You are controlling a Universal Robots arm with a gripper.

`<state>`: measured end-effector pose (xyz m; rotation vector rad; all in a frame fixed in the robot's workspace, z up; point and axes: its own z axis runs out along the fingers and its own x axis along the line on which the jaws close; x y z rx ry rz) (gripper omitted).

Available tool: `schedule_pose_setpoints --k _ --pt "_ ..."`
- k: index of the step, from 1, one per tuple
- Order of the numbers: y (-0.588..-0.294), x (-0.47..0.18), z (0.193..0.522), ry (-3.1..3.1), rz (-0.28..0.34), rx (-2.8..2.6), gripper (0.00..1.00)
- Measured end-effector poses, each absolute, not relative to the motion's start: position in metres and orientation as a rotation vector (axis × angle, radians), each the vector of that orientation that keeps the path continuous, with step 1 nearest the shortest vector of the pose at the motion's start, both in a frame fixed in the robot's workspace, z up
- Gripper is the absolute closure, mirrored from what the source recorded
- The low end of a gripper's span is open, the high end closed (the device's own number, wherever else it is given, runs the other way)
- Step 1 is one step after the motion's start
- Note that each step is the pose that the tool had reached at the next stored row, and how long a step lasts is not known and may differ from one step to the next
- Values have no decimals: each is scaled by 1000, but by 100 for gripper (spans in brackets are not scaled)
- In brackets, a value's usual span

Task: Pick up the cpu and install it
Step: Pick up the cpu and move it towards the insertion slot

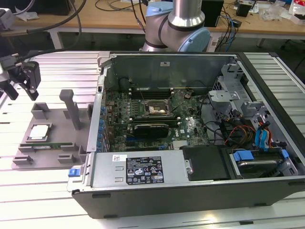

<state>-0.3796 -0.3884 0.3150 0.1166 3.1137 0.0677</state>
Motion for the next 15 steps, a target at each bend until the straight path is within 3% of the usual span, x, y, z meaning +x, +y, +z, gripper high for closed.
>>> schedule_pose_setpoints --k 15 --pt "-388 -380 300 3114 68 117 45"
